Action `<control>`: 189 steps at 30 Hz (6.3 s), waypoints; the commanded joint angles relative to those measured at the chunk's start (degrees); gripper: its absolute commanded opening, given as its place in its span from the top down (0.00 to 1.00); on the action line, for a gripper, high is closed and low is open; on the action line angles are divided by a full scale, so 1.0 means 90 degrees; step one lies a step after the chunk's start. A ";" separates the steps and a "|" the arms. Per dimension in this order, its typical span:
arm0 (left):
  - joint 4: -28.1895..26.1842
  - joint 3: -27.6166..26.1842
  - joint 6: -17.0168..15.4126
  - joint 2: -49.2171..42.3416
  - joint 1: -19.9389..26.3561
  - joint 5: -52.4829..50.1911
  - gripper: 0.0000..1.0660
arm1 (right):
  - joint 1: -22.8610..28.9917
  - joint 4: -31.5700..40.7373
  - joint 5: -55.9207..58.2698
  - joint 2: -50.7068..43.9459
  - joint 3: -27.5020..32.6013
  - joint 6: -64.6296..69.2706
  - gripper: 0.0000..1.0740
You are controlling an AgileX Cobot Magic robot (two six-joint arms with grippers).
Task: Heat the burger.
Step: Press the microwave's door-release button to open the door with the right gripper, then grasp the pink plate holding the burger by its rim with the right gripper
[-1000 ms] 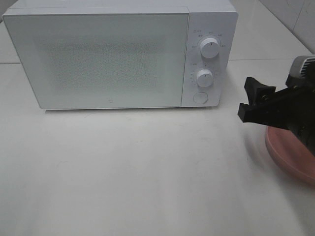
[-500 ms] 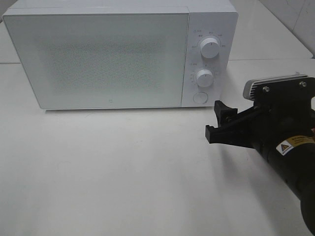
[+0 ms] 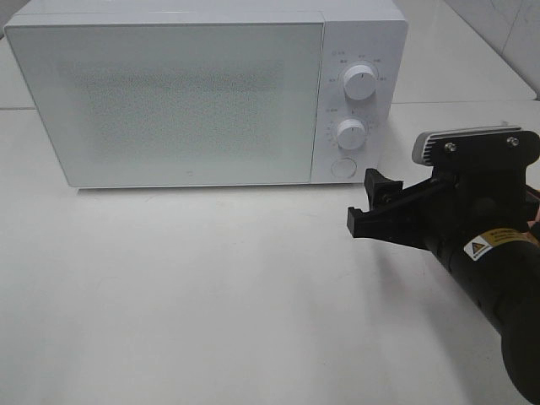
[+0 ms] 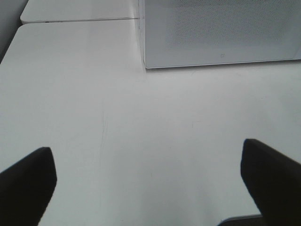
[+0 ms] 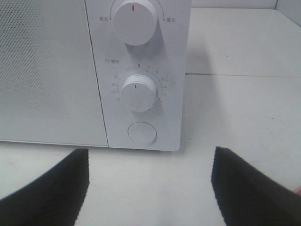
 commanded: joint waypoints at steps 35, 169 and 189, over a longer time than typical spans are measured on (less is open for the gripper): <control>-0.0038 0.0019 -0.0038 -0.0146 0.0013 -0.0070 0.06 | 0.0025 0.0388 -0.0242 0.0000 -0.0057 0.9887 1.00; -0.0038 0.0019 -0.0038 -0.0108 0.0013 -0.0070 0.06 | -0.1700 0.0605 0.2330 0.2839 -0.4335 0.7633 1.00; -0.0038 0.0019 -0.0038 -0.0108 0.0013 -0.0070 0.06 | -0.1795 0.1451 0.4934 0.1560 -0.3457 0.3272 1.00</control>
